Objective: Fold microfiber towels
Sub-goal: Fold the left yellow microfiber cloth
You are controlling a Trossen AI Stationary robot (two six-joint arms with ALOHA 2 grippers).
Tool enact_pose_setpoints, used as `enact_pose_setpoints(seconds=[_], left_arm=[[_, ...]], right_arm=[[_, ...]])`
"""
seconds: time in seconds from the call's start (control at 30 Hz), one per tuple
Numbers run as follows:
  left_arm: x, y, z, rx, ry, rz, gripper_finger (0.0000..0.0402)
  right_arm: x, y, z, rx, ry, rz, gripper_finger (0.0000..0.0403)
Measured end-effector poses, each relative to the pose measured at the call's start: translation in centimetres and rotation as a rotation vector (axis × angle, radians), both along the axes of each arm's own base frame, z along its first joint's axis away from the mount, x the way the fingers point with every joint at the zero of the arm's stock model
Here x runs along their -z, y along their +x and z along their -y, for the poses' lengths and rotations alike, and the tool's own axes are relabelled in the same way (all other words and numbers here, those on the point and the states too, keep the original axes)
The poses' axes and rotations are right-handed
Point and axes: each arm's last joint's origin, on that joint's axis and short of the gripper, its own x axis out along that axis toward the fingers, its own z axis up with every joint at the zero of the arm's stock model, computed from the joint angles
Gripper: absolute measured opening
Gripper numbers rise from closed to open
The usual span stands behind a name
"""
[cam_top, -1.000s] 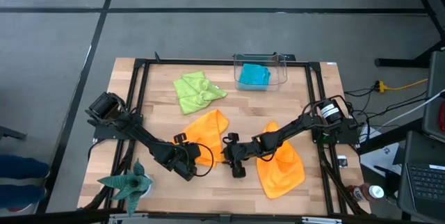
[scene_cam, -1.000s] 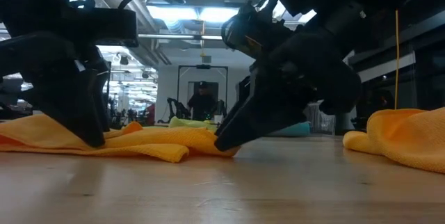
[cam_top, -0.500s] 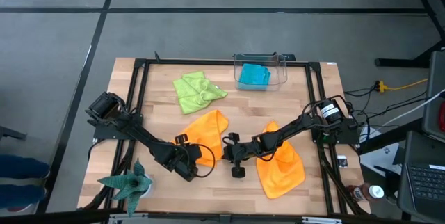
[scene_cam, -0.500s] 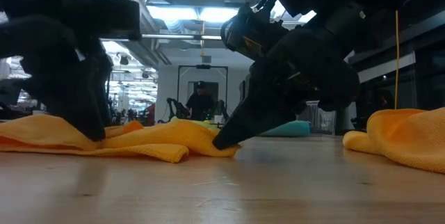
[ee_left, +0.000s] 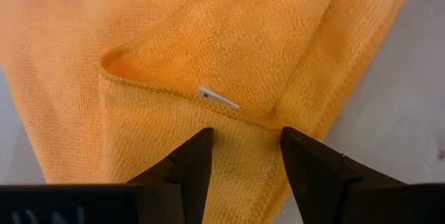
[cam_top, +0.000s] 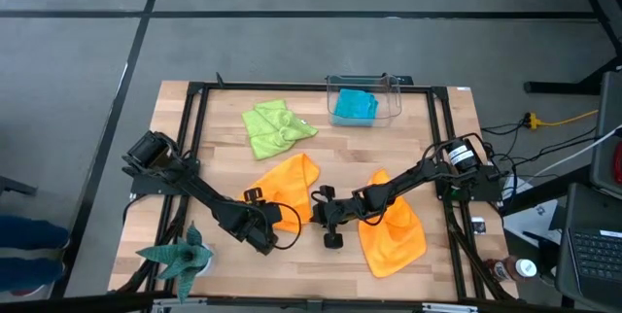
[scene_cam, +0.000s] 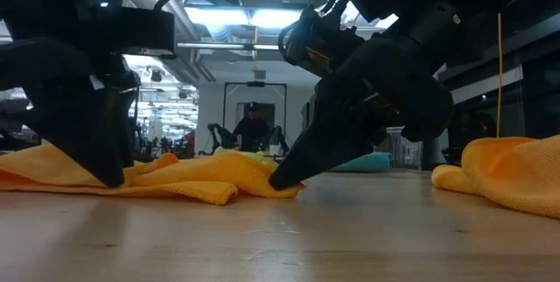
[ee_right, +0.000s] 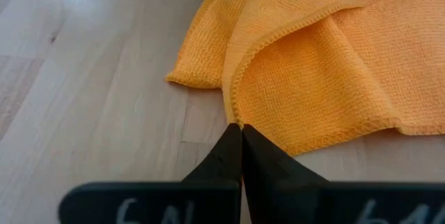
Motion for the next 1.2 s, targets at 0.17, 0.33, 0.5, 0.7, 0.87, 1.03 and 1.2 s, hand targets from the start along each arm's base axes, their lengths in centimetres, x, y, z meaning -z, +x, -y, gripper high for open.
enact_pose_setpoints(seconds=[0.17,0.33,0.5,0.7,0.87,1.03,1.2], left_arm=[[0.0,0.0,0.0,0.000,-0.005,-0.001,0.0132],[0.0,0.0,0.1,0.004,-0.022,-0.012,0.0057],[0.0,0.0,0.1,0.006,-0.022,-0.011,0.0006],[-2.5,-0.2,0.0,0.026,-0.002,-0.052,0.0001],[-6.8,-0.3,-0.1,0.023,0.106,-0.181,0.0000],[-12.3,-0.5,-0.3,0.023,0.229,-0.232,0.0000],[-16.9,-0.6,-0.5,0.073,0.286,-0.174,0.0000]], right_arm=[[0.0,0.0,0.0,0.000,0.000,0.000,0.0001],[0.0,0.0,0.0,0.000,0.000,0.000,0.0001],[0.0,0.0,0.0,0.000,0.001,0.001,0.0001],[-2.5,-0.6,0.2,0.000,-0.008,-0.016,0.0000],[-7.2,-2.1,1.0,0.070,-0.104,-0.063,0.0000],[-13.3,-4.6,2.3,0.181,-0.255,-0.108,0.0000],[-20.0,-7.5,3.3,0.270,-0.379,-0.082,0.0000]])
